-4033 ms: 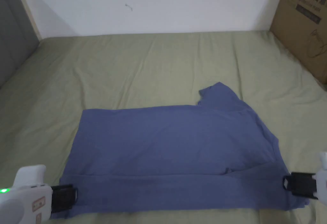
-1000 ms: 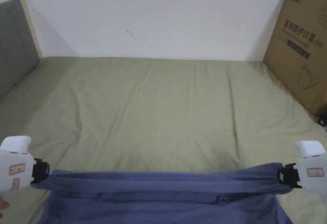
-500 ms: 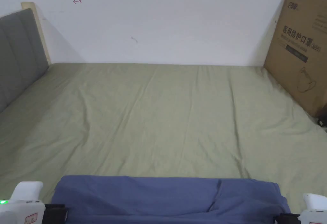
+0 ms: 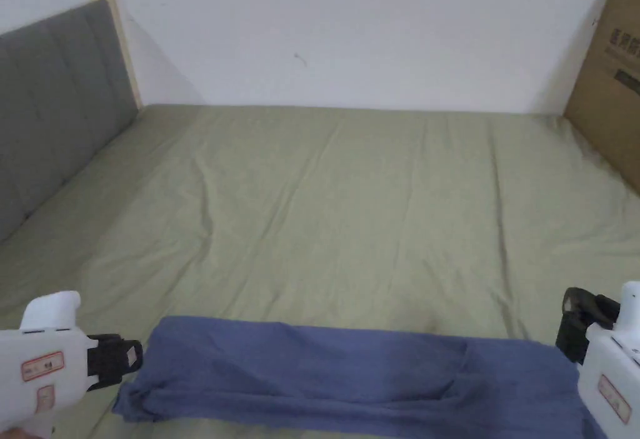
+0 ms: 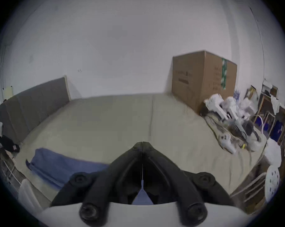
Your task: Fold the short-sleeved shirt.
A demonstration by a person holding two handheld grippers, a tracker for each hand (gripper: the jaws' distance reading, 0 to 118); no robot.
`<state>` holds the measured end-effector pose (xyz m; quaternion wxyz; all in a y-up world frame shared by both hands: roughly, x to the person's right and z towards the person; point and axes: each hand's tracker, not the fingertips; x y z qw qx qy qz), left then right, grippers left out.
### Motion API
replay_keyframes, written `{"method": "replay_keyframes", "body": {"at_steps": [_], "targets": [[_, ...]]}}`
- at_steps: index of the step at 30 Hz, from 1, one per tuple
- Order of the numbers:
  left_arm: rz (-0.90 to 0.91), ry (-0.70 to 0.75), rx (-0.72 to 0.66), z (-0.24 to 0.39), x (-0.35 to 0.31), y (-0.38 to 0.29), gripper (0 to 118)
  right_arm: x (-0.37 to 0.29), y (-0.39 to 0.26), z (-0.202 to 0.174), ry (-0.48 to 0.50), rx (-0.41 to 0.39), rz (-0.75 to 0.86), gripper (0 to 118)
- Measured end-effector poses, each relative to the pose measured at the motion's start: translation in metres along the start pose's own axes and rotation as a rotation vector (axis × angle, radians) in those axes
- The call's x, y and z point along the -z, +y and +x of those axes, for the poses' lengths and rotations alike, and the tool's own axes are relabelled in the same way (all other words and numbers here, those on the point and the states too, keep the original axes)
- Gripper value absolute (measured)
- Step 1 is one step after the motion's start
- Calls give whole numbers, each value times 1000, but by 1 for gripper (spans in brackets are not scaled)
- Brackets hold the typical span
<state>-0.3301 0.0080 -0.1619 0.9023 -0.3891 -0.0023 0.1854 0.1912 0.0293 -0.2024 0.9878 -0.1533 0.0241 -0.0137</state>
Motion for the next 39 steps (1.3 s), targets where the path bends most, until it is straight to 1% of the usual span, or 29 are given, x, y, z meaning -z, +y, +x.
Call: {"method": "replay_keyframes", "body": {"at_steps": [1, 2, 3, 4, 6, 7, 11, 13, 14, 15, 16, 17, 18, 22, 24, 26, 29, 31, 32, 33, 35, 37, 39], "targets": [[1, 0, 4, -1, 0, -4, 0, -1, 2, -9, -7, -7, 18, 2], [-9, 1, 3, -1, 0, -7, 0, -1, 5, -18, -35, -36, 40, 2], [-15, 4, 7, -2, -1, -10, 0, -2, 7, -27, -35, -74, 70, 2], [-15, 3, 5, -3, -2, -13, 0, -1, 9, -35, -52, -80, 88, 2], [-17, -18, -29, -10, -3, -14, 0, 0, 15, -45, -18, -50, 88, 2], [-13, -24, -48, -13, -3, -14, 0, 0, 16, -49, -15, -34, 95, 2], [8, -76, -111, -29, -3, -11, 0, 10, 20, -70, -12, -63, 89, 2], [11, -118, -154, -39, 1, -8, 0, 16, 20, -77, -5, -58, 76, 2], [2, -144, -190, -46, 6, -7, 9, 18, 20, -82, -6, -61, 72, 2], [-11, -169, -220, -50, 9, -6, 26, 21, 19, -88, -9, -65, 67, 2], [-18, -186, -245, -56, 14, -6, 54, 23, 19, -91, -8, -70, 65, 2], [-41, -205, -265, -61, 21, -5, 90, 25, 19, -95, -1, -73, 59, 2], [-71, -223, -278, -66, 28, -6, 101, 27, 18, -100, 5, -76, 51, 2], [-115, -303, -347, -84, 58, -8, 101, 34, 16, -116, 11, -94, 31, 2], [-161, -322, -373, -94, 77, -9, 104, 39, 16, -124, 10, -97, 24, 2], [-215, -301, -398, -100, 94, -11, 105, 43, 17, -133, 12, -99, 17, 2], [-237, -302, -391, -104, 112, -12, 107, 49, 17, -142, 22, -97, 3, 2], [-219, -367, -402, -104, 116, -12, 108, 53, 17, -148, 28, -96, -3, 2], [-208, -409, -438, -105, 119, -11, 114, 55, 16, -150, 28, -96, -11, 2], [-197, -447, -481, -106, 126, -11, 116, 56, 15, -152, 31, -96, -19, 2], [-206, -483, -554, -107, 141, -12, 117, 60, 13, -156, 41, -97, -34, 2], [-184, -519, -586, -103, 148, -9, 117, 63, 11, -158, 45, -114, -51, 2], [-235, -529, -507, -98, 151, -2, 117, 66, 9, -159, 49, -122, -60, 2]]}}
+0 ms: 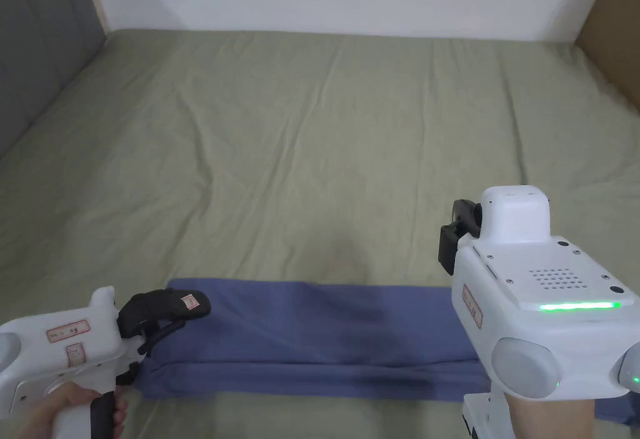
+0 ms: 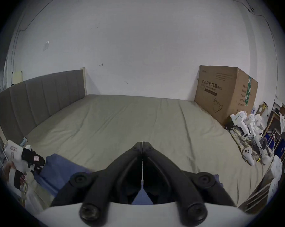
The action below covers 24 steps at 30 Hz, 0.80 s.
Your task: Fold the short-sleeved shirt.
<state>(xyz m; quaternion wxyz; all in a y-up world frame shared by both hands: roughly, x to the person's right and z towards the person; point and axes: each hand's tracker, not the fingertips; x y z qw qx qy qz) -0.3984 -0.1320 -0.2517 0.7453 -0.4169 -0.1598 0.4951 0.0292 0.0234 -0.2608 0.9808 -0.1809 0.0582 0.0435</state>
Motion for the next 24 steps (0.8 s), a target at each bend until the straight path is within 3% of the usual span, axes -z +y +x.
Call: {"method": "replay_keyframes", "body": {"at_steps": [1, 2, 4, 5, 7, 9, 12, 16, 20, 24], "targets": [[-29, 26, 30, 4, 2, 2, 116, 1, -1, 0, 3, 1, -5, 2], [-54, 37, 57, 7, 1, 5, 100, 2, -2, 0, 5, 5, -12, 2], [-47, 58, 40, 3, 1, 11, 5, 5, -3, 1, 5, 13, -27, 2], [-66, 129, 7, 3, 3, 11, 5, 5, -4, 1, 4, 16, -33, 2], [-119, 140, 109, 8, 3, 12, 5, 4, -2, 5, -6, 45, -49, 2], [-99, 118, 65, 2, 2, 13, 5, 1, -1, 11, 7, 86, -41, 2], [-96, 130, 89, 8, -7, 18, 5, 5, 2, 17, -7, 82, -46, 2], [-84, 202, 156, 19, -25, 23, 5, 5, 3, 27, -2, 134, -56, 2], [-21, 229, 122, 15, -56, 30, 5, 2, -1, 29, -2, 99, -65, 2], [-24, 335, 172, 31, -64, 27, 5, 2, -8, 35, 7, 108, -83, 2]]}}
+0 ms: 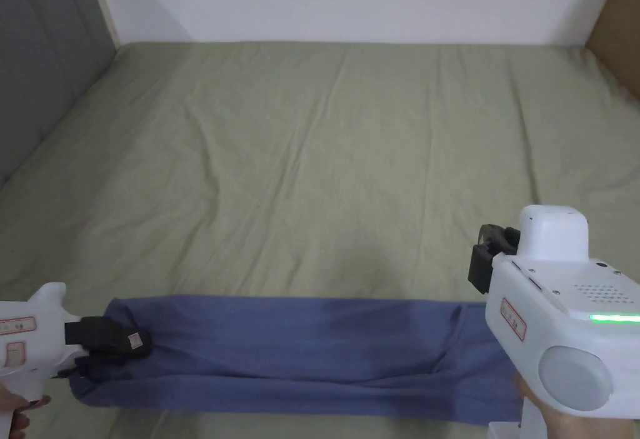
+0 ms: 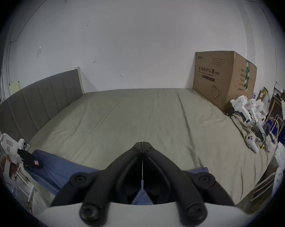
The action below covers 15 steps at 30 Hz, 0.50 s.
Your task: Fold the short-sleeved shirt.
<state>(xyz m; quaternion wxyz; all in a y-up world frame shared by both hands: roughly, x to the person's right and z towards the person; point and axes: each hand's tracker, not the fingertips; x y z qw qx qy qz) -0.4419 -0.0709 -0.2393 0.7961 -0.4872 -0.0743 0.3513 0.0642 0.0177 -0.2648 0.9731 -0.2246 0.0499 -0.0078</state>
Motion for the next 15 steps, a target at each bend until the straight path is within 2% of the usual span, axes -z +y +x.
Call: {"method": "replay_keyframes", "body": {"at_steps": [5, 8, 11, 13, 15], "targets": [[27, 111, 171, 69, -1, 5, 5, -2, -8, 13, 6, 30, -26, 2], [43, 139, 359, 132, 0, 4, 5, -6, -9, 22, 10, 40, -30, 2], [34, 159, 481, 196, 15, -8, 5, -12, -9, 34, 9, 58, -22, 2], [12, 143, 614, 232, 31, -24, 5, -15, -10, 43, 6, 88, -16, 2], [-33, 88, 665, 260, 54, -40, 5, -18, -12, 53, 9, 116, -18, 2]]}}
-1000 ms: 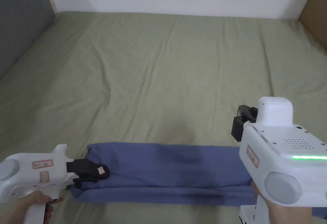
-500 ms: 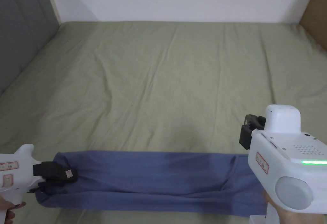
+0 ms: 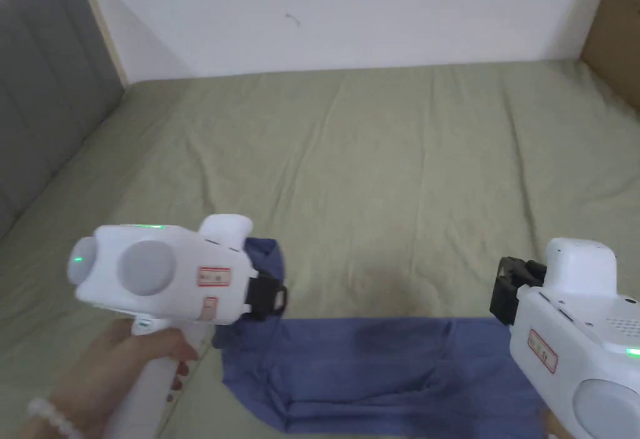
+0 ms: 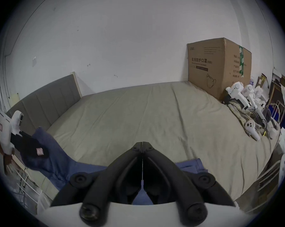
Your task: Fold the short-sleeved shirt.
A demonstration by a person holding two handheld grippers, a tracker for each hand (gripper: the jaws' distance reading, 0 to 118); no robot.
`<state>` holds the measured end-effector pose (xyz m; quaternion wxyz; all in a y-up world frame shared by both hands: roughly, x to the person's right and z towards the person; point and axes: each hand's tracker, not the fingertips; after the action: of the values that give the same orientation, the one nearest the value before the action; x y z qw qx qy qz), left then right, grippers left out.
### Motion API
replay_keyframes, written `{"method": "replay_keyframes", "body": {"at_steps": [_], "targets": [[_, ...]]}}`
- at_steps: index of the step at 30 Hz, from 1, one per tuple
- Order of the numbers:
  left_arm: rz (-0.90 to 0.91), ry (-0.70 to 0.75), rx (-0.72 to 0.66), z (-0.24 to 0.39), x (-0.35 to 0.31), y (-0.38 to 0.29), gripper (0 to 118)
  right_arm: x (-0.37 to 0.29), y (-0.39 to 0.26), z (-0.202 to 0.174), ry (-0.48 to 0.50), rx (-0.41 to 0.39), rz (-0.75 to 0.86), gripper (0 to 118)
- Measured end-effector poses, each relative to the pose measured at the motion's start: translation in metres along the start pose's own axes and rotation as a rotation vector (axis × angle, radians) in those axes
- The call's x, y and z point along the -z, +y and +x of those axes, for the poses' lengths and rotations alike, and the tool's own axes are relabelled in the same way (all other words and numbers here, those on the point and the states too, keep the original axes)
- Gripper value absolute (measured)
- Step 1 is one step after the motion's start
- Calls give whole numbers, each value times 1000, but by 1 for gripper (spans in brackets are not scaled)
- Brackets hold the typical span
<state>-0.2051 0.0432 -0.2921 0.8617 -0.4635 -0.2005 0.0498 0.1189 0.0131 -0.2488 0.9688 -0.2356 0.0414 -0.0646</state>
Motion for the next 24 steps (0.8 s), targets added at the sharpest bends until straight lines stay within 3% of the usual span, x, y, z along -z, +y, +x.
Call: {"method": "replay_keyframes", "body": {"at_steps": [4, 5, 6, 8, 9, 16, 17, 19, 20, 24], "targets": [[-99, -61, 56, 45, 57, -1, 7, -5, -2, 18, -15, 28, 0, 2], [-119, -76, 79, 59, 70, -4, 16, -6, -3, 23, -18, 29, -1, 2], [-129, -105, 82, 64, 81, -6, 34, -7, -4, 26, -21, 33, -2, 2], [-164, -159, 58, 74, 98, -12, 100, -8, -5, 34, -30, 41, -7, 2], [-177, -187, 53, 82, 103, -16, 111, -8, -6, 37, -36, 46, -10, 2], [-53, -209, -115, 61, 86, -25, 99, -10, -9, 50, -48, 91, -17, 2], [-16, -206, -165, 52, 78, -23, 81, -10, -9, 50, -48, 86, -15, 2], [28, -174, -235, 33, 71, -26, 25, -11, -10, 50, -40, 86, -16, 2], [28, -127, -245, 24, 71, -29, 5, -11, -11, 49, -35, 88, -15, 2], [-90, -44, -216, 9, 89, -44, 5, -11, -14, 48, -25, 89, -23, 2]]}}
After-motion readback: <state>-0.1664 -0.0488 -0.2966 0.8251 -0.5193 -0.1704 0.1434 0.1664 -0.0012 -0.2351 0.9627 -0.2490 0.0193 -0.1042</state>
